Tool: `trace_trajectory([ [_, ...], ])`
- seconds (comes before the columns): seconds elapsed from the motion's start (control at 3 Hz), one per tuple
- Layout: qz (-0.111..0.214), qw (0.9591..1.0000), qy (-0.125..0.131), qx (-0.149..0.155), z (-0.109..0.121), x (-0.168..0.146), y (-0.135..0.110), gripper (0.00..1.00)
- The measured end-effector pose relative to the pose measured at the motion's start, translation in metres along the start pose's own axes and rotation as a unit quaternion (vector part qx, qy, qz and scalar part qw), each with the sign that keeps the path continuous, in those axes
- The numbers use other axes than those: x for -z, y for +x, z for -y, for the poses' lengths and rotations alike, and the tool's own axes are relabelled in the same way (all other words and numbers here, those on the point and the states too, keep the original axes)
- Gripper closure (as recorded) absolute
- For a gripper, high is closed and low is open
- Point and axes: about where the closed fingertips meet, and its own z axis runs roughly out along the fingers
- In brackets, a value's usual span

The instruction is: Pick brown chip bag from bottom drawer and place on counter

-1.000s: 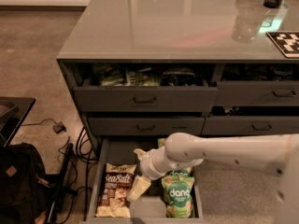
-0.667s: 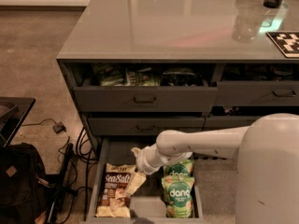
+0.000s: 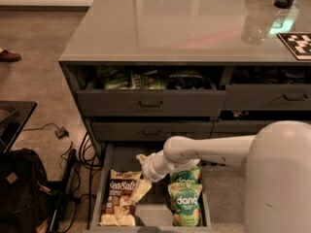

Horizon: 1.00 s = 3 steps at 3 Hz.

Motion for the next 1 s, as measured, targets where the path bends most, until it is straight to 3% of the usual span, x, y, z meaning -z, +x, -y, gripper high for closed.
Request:
trace_trajectory([
  [1.0, -0.013, 0.9968, 0.003, -0.078, 0.045, -0.123, 0.065, 0.00],
])
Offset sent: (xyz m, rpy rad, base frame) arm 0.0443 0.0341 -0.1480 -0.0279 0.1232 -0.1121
